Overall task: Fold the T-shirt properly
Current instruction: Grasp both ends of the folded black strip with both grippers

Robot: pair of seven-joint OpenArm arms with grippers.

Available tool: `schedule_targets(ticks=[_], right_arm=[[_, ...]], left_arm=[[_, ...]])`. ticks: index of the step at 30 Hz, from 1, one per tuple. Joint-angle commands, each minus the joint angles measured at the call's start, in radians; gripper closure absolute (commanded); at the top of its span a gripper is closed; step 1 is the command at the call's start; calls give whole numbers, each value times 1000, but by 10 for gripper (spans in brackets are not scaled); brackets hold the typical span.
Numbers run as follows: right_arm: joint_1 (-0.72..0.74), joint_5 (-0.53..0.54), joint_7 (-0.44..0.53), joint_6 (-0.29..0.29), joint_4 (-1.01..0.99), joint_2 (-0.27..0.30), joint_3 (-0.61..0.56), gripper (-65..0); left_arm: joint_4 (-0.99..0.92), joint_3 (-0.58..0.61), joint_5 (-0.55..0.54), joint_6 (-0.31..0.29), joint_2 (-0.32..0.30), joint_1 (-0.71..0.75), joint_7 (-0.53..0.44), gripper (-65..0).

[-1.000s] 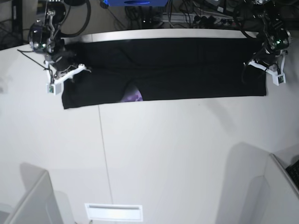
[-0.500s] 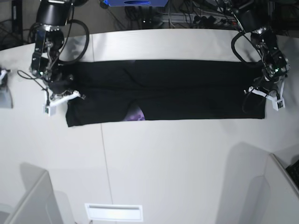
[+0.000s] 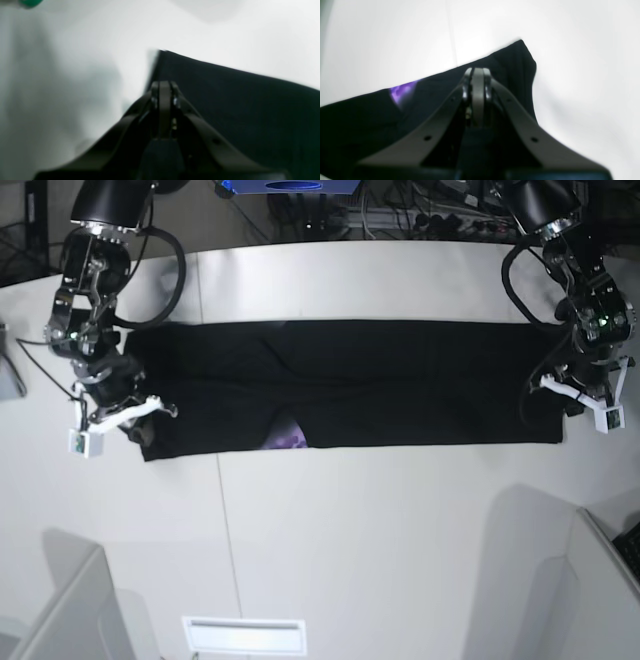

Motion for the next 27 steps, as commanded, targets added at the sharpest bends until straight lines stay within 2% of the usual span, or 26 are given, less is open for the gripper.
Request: schedule_targets(ticks=[1,5,9,11,14,17,18,21,27], right_arm=[[-2,6,20,4,39,9,4,0],[-46,6,20,4,80,9,4,0],[-66,6,20,6,76,9,4,0],[-72,6,20,6,73,9,4,0],[-77,6,20,6,73,9,4,0],[-78,6,20,6,73,9,2,0],[-80,6,20,6,73,9,2,0],[-88,6,20,6,73,7,2,0],[-104,8,24,6,76,9,-47,0]], left_arm=[[29,-6,-19,3,-30,13,-13,0],[21,-46,-154,3,-66,84,-13,0],[-57,-166,-261,3,-70,96,-17,-12],[-113,-207,-281,3,-70,87,-19,-178],[-171,-207,-278,3,-86,55,-19,-403],[-220,-204,-280,-14,-98,32,-19,-530],[-235,-204,-280,-40,-98,13,-19,-543],[-294,-203,-273,-109,-98,-28,-19,-515],[-419,-60,-273,-110,-127,-68,-20,-494]])
